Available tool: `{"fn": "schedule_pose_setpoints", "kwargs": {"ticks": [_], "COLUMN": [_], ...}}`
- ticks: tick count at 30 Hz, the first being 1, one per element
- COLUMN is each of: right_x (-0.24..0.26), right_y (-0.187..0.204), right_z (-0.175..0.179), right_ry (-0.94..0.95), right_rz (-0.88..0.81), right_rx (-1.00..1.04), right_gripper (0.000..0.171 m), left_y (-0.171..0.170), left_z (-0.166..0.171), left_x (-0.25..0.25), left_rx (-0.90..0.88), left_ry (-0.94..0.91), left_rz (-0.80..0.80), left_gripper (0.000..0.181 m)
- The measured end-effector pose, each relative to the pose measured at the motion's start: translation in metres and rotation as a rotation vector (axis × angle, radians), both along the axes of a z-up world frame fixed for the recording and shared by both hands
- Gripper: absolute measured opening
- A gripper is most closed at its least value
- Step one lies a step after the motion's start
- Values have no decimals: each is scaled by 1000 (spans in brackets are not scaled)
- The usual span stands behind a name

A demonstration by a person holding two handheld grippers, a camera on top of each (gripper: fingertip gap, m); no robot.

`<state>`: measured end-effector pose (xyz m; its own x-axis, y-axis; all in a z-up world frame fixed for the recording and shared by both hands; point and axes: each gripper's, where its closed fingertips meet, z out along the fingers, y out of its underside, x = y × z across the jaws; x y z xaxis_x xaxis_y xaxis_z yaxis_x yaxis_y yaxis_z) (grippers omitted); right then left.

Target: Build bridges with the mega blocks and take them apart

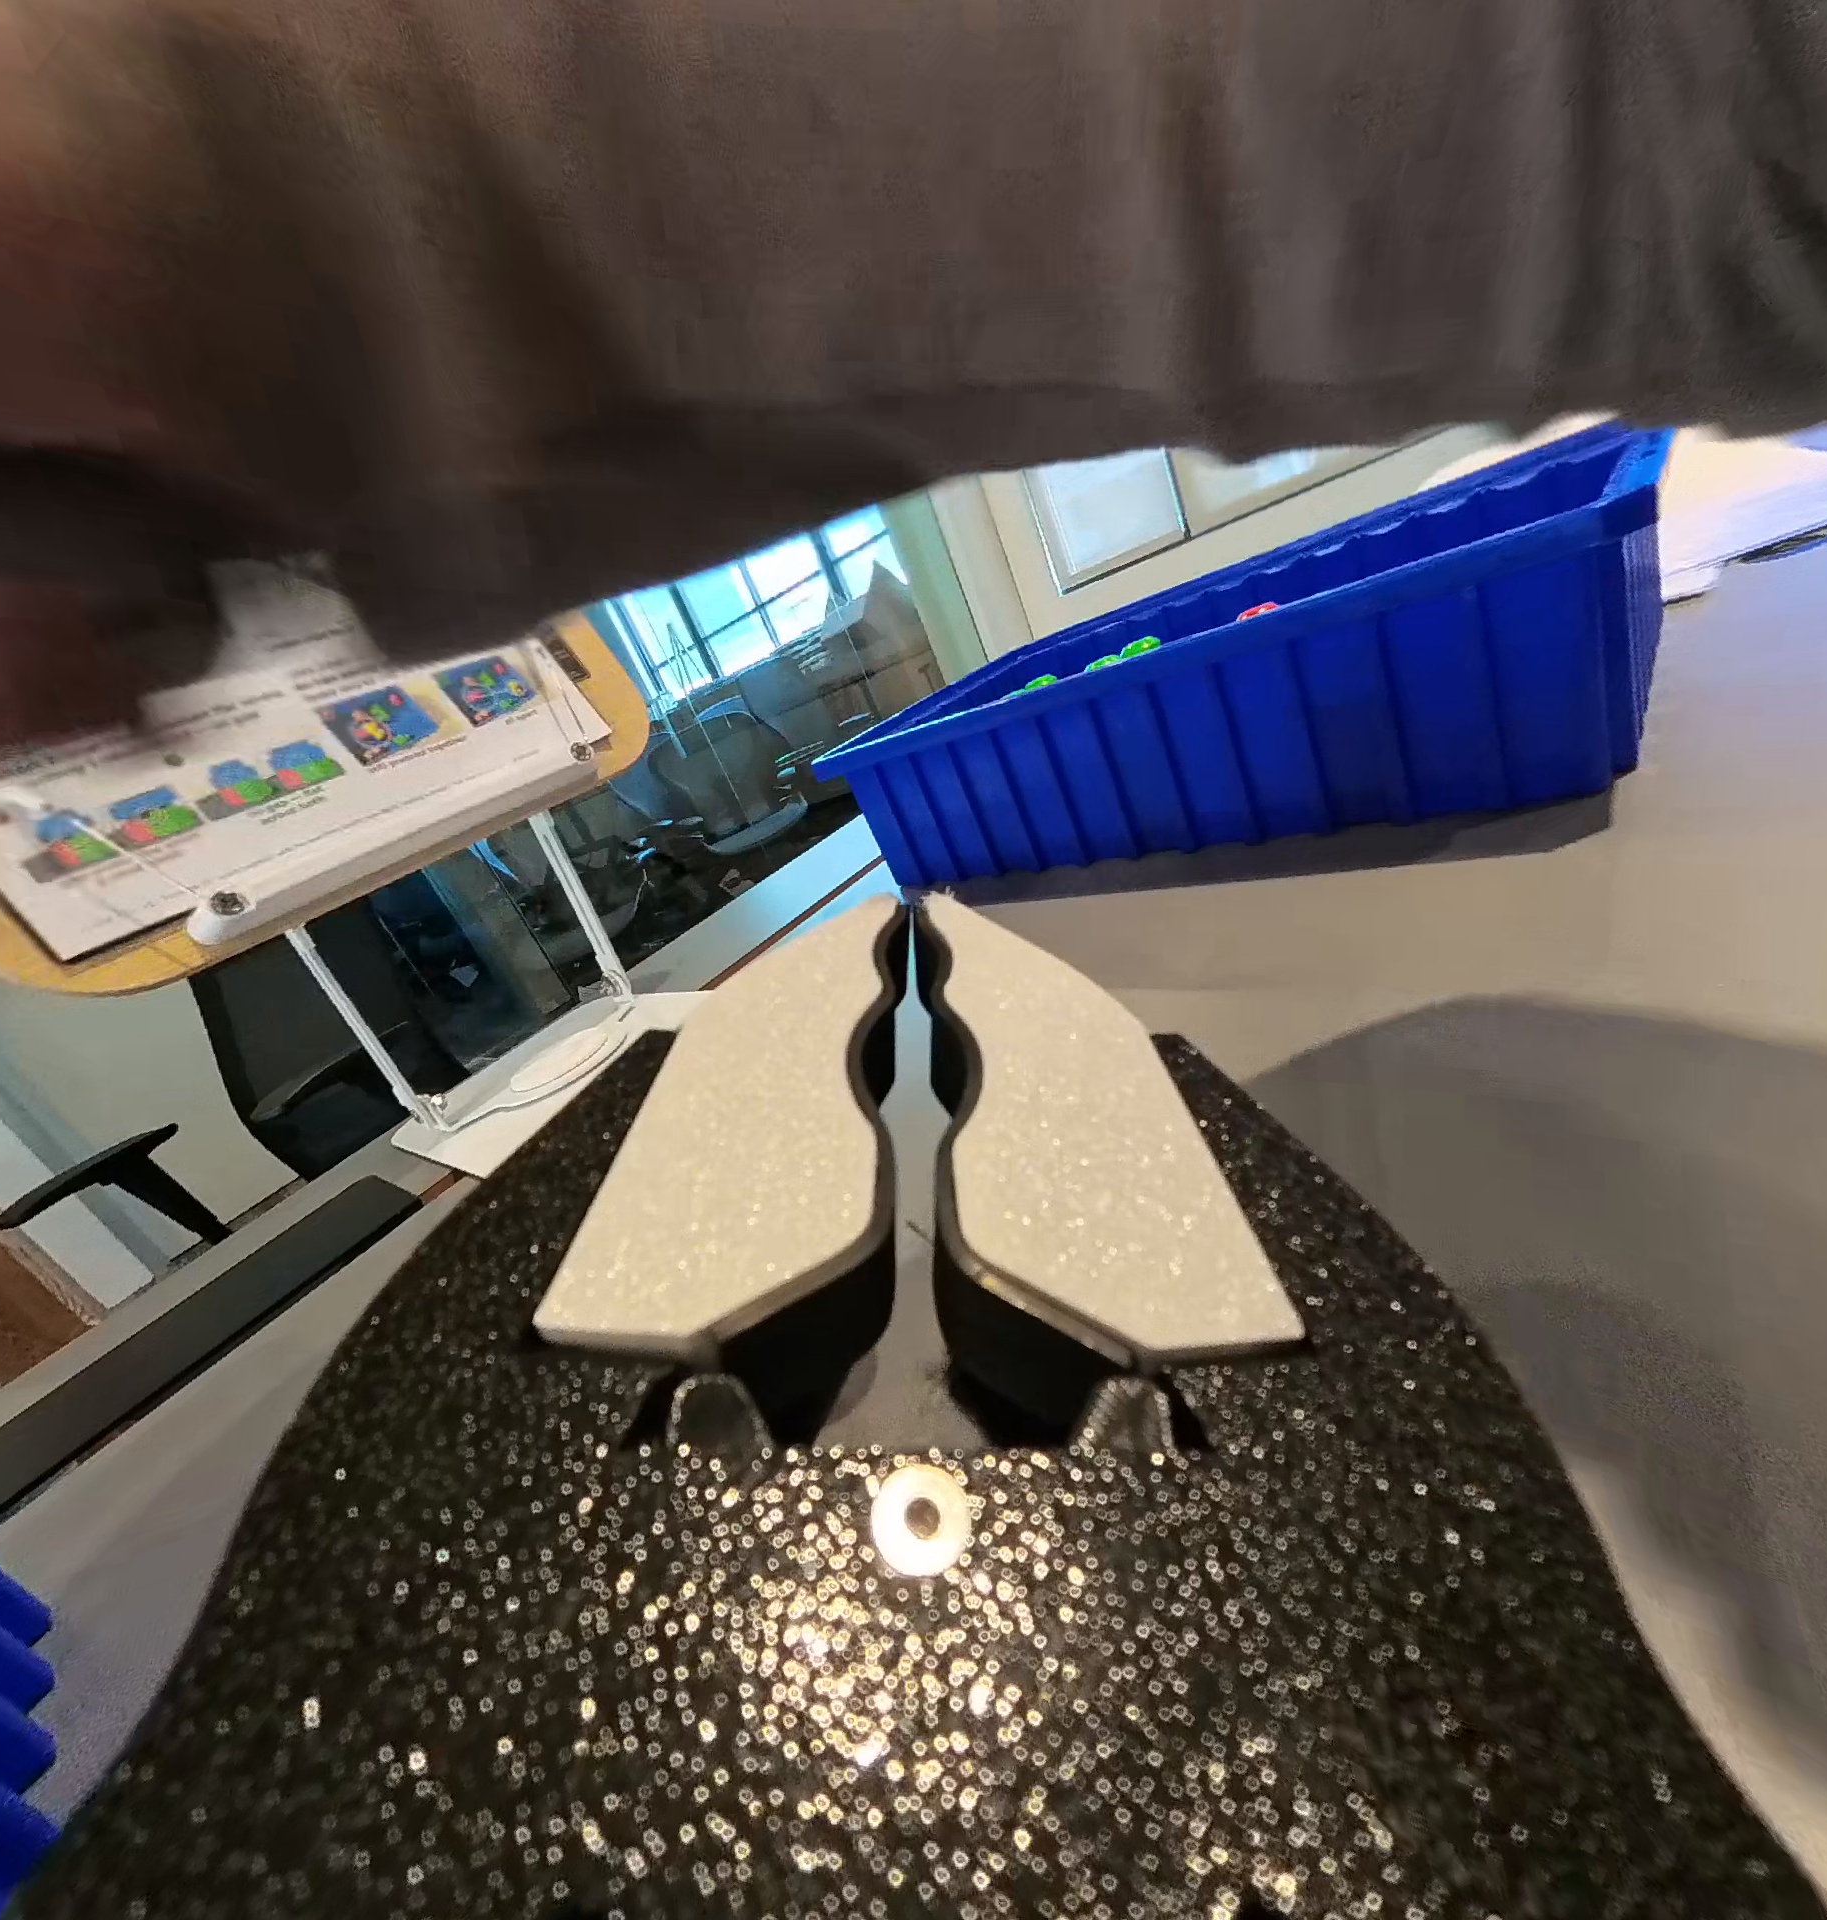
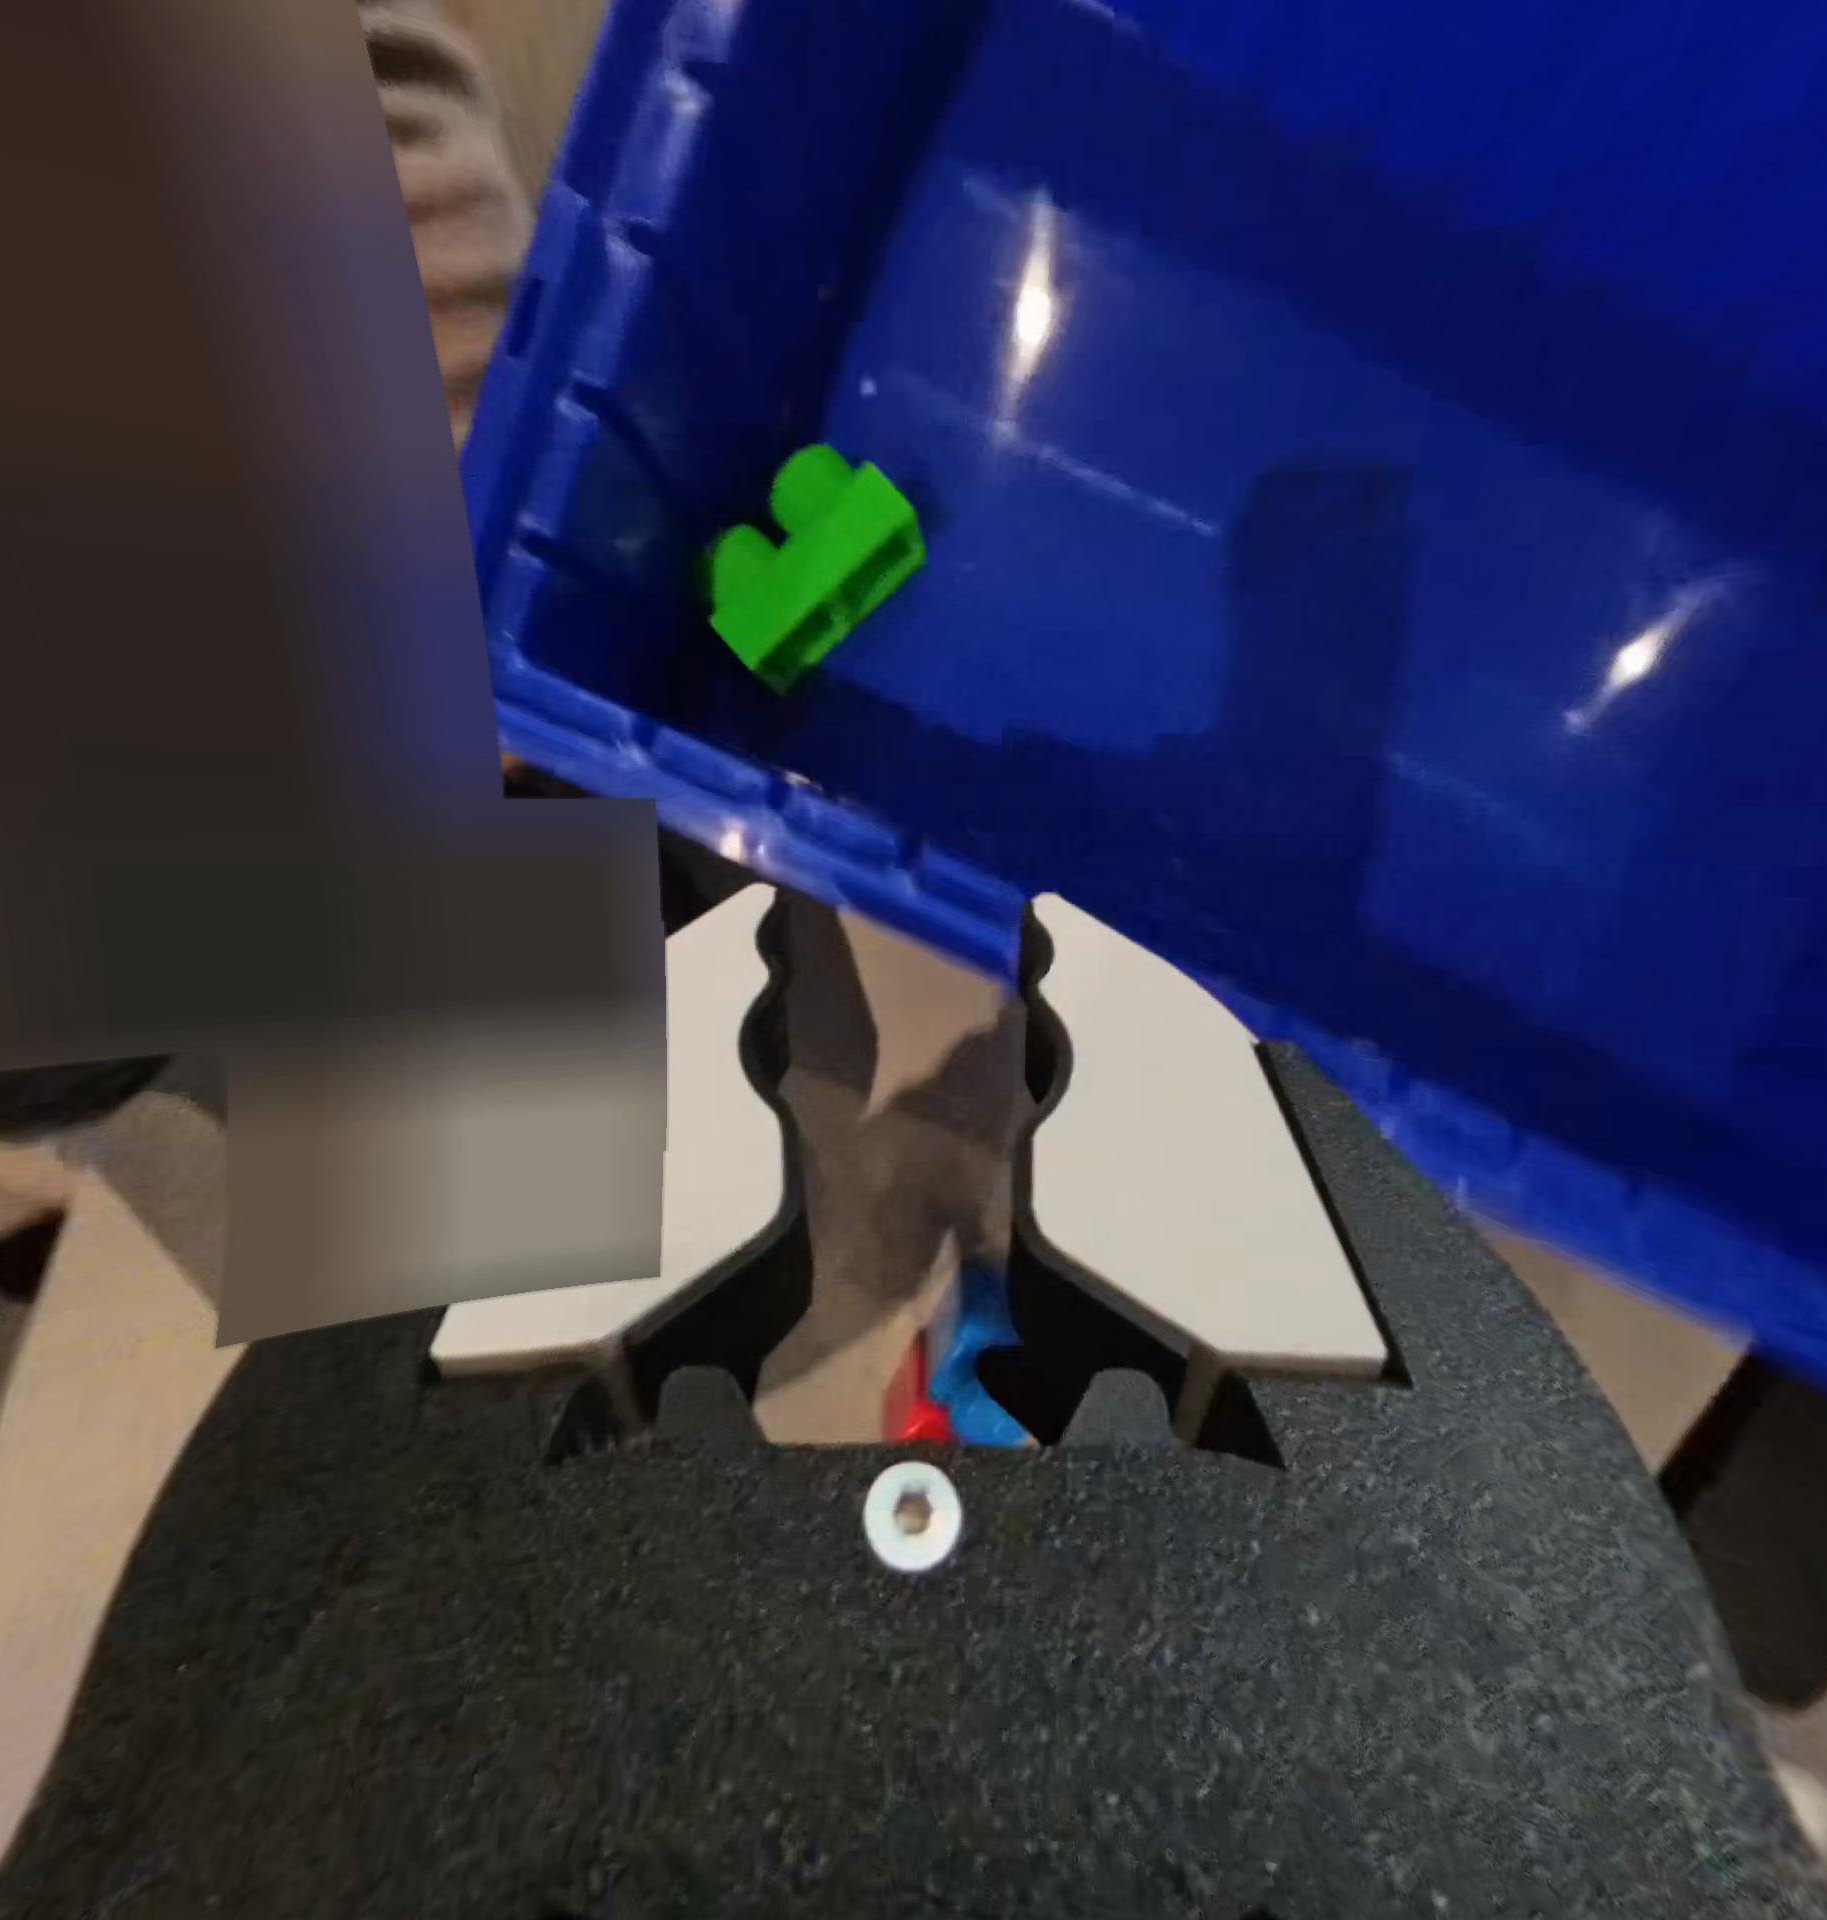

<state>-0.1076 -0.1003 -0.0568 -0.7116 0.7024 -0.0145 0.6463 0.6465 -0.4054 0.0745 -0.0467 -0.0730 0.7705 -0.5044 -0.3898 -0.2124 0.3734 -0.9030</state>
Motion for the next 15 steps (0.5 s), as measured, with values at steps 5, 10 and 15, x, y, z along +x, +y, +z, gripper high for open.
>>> {"fn": "schedule_pose_setpoints", "kwargs": {"ticks": [5,10,15], "right_x": [-32,-53,-55], "right_y": [-49,-60,-71], "right_z": [-37,-79,-103], "right_ry": [-195,-353,-395], "right_rz": [296,354,392], "right_rx": [100,182,188], "right_gripper": [54,66,65], "left_y": [-1,-2,-2], "left_z": [0,0,0], "left_x": [0,0,1], "left_rx": [1,2,2], "left_ry": [4,6,6], "left_rz": [-1,-1,-4], "left_gripper": [0,0,0]}}
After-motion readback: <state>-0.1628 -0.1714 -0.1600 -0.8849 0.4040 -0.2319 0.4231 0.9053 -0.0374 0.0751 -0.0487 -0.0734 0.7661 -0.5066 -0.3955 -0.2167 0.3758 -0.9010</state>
